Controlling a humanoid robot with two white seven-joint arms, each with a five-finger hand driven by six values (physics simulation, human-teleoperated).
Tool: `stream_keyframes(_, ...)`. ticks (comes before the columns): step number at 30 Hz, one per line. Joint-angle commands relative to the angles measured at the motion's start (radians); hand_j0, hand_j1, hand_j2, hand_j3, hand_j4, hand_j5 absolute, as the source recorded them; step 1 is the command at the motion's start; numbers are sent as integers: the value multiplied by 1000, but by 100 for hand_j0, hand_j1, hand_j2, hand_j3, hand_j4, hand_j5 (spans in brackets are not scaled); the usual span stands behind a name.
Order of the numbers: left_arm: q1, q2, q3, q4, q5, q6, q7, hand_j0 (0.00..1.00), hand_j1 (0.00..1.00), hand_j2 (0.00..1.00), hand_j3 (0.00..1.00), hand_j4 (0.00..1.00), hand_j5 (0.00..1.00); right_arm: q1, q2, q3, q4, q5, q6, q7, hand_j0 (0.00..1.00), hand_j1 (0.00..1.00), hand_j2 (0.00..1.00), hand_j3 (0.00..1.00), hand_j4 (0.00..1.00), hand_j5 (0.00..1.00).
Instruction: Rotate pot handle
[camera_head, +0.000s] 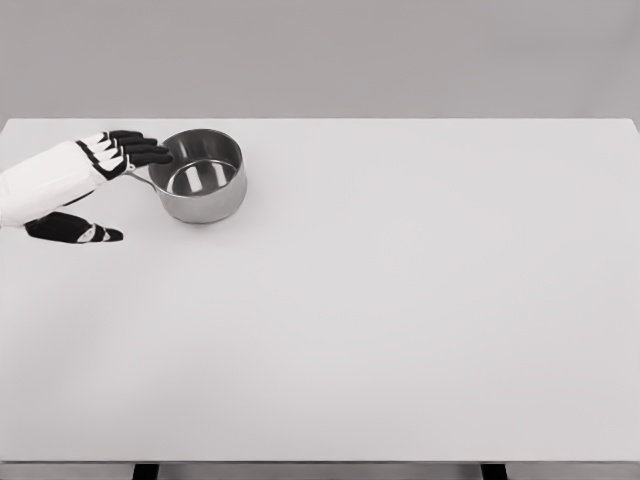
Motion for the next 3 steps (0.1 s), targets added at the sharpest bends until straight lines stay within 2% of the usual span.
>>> stream_keyframes(1,-2,-24,-9,-17,10,0,-33,100,100,100,100,100,100,0,0,-1,0,0,0,0,100,100,100,100,100,100)
stream_keyframes(3,-6,-45,-10,-27,5,0,-36,100,100,100,100,100,100,0,0,1,0,1,0,0,100,100,100,100,100,100)
